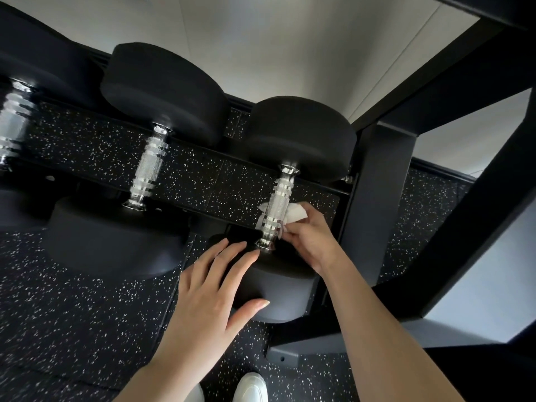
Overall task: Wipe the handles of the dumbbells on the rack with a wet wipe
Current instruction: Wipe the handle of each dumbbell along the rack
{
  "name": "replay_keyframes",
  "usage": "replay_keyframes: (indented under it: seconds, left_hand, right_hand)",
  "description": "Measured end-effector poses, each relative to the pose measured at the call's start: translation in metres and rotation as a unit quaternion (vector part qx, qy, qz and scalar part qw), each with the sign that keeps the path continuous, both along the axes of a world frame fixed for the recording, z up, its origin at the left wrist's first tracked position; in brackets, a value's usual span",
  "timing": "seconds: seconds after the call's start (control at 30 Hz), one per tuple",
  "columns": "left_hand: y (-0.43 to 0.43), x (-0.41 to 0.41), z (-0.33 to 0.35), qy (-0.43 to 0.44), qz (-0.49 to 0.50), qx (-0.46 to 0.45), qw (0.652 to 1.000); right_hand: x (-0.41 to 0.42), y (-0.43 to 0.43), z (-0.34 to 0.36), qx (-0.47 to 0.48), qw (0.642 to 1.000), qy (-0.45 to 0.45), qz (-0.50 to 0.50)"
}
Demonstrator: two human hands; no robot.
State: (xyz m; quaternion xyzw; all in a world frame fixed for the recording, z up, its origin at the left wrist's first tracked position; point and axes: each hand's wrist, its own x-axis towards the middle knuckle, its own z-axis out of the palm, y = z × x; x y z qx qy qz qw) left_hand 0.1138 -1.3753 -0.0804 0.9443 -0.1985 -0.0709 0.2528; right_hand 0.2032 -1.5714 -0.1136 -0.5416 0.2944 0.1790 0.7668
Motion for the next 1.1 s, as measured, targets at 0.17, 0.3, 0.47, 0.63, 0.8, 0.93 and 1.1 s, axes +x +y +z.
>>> replay_keyframes:
  seconds: [0.17, 0.3, 0.47, 0.63, 0.8, 0.93, 1.1]
  left_hand:
    - [0.0, 0.0, 0.0, 0.001, 0.001, 0.003, 1.0]
    - [-0.001, 0.0, 0.001, 0.004, 0.002, 0.003, 1.0]
    - [-0.001, 0.0, 0.0, 0.008, 0.003, -0.001, 1.0]
    - [-0.001, 0.0, 0.0, 0.009, 0.003, 0.005, 1.0]
    - [-0.001, -0.001, -0.001, 0.007, 0.007, 0.005, 1.0]
    - [-0.002, 0.0, -0.001, 0.001, 0.009, 0.009, 1.0]
    - [-0.002, -0.001, -0.001, 0.002, 0.011, 0.012, 1.0]
  right_hand:
    - [-0.005, -0.001, 0.006, -0.029, 0.997, 0.03, 0.063]
    - [-0.009, -0.003, 0.009, -0.091, 0.988, 0.048, 0.117]
    - [-0.019, -0.004, 0.02, -0.095, 0.987, 0.035, 0.125]
    - [-0.021, -0.008, 0.03, 0.002, 0.997, 0.034, 0.065]
    - [-0.023, -0.003, 0.026, -0.064, 0.995, 0.042, 0.069]
    - [-0.023, -0.002, 0.024, -0.127, 0.987, 0.033, 0.088]
    - [-0.024, 0.001, 0.027, -0.214, 0.965, -0.001, 0.151]
